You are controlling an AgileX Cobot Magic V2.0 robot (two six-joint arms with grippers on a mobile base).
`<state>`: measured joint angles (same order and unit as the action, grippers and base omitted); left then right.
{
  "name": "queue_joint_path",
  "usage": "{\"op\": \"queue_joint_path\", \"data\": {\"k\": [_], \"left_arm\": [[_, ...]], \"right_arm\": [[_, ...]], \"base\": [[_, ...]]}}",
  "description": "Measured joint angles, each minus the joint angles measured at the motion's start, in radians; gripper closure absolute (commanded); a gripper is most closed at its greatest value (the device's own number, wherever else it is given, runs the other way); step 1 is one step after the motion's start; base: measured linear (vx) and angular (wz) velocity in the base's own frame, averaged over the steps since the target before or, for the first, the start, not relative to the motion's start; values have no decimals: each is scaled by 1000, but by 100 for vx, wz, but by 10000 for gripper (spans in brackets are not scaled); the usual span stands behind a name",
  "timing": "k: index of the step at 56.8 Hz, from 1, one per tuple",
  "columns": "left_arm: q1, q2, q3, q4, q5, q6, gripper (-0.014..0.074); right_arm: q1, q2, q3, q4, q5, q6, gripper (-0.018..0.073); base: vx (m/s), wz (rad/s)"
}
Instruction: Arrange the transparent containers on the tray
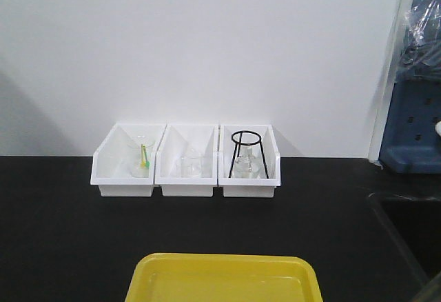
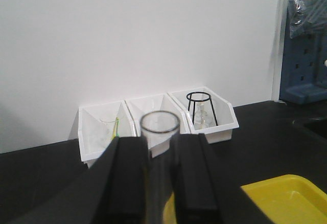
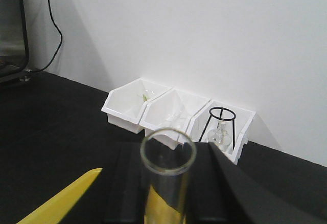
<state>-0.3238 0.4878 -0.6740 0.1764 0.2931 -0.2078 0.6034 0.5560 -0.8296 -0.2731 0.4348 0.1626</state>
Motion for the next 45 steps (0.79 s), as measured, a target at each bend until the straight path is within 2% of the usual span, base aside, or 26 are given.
{"op": "queue_joint_path", "data": {"k": [45], "left_arm": [[0, 0, 0, 0, 0, 0, 465]], "right_arm": [[0, 0, 0, 0, 0, 0, 547]], "base": [[4, 2]]}}
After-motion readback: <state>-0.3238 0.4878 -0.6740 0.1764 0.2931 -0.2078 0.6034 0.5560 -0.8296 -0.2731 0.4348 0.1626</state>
